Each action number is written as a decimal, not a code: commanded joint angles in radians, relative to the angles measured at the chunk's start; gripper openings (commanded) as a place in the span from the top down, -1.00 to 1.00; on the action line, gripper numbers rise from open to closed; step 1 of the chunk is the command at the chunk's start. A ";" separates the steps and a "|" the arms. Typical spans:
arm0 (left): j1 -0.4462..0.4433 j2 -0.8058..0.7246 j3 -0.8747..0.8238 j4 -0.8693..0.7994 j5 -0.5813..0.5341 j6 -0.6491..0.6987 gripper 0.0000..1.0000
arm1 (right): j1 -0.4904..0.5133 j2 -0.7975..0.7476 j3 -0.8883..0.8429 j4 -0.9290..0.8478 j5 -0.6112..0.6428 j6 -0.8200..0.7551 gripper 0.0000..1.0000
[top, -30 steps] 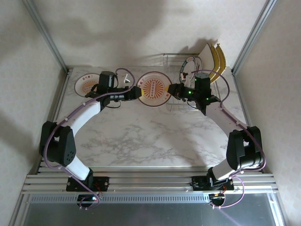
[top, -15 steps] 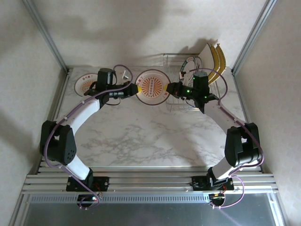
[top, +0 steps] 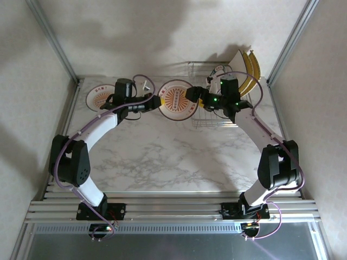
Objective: Unload the plates from the dish rack
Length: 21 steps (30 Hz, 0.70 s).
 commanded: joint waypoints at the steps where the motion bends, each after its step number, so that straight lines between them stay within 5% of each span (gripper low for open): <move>1: 0.030 0.012 0.034 0.060 0.008 -0.005 1.00 | -0.020 -0.042 0.075 -0.240 0.135 -0.134 -0.98; 10: 0.110 -0.062 -0.041 0.115 -0.016 -0.053 1.00 | -0.106 -0.111 0.165 -0.562 0.391 -0.323 -0.98; 21: 0.307 -0.171 -0.186 0.249 -0.103 -0.181 1.00 | -0.149 -0.152 0.192 -0.725 0.584 -0.447 -0.98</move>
